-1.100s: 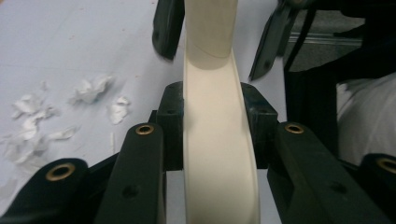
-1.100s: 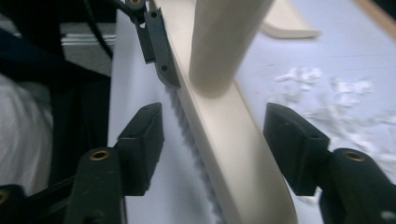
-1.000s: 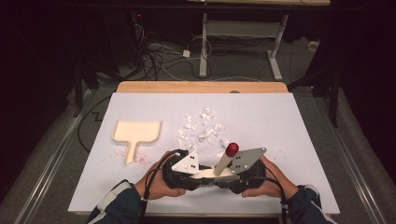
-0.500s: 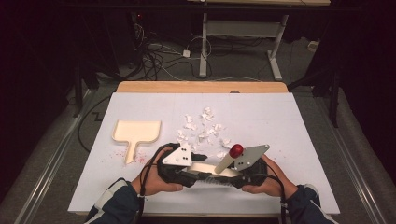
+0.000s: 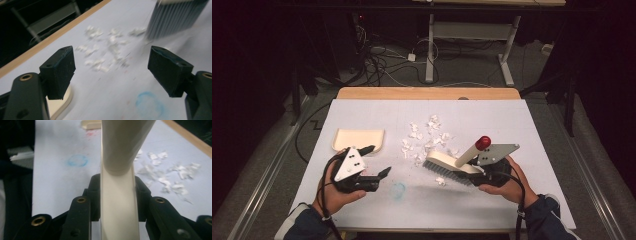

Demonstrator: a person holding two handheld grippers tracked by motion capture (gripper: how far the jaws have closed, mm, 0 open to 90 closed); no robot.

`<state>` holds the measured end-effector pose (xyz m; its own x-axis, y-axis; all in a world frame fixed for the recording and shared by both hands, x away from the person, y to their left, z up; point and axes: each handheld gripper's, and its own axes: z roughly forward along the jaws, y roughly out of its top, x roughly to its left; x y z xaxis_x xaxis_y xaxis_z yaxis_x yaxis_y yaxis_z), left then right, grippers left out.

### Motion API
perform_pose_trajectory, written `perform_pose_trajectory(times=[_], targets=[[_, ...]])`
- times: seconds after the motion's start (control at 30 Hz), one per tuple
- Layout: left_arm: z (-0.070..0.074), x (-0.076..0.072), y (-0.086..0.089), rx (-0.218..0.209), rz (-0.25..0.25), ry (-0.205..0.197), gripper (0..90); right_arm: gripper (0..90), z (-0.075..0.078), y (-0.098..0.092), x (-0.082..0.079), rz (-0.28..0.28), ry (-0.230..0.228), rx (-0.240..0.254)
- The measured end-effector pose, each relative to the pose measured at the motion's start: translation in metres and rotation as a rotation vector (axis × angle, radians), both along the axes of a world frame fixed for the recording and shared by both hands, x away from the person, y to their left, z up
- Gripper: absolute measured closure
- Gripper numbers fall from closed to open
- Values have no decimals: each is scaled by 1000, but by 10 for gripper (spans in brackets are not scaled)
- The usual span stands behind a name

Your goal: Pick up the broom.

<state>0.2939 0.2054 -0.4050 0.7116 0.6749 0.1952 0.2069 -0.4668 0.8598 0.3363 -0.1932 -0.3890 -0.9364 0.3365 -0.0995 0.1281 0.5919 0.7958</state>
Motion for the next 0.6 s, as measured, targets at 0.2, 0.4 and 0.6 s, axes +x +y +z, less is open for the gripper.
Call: perform_pose_trajectory(times=[0.2, 0.4, 0.6], targets=[[-25, -7, 29, 36, 121, 33, 208, 676, 5, -12, 6, -109, -35, 14], [-43, -18, 35, 80, 160, 94, 200, 677, 11, -23, 13, -190, -55, 40], [-47, -22, 31, 99, 146, 100, 200, 677, 12, -30, 24, -258, -71, 47]])
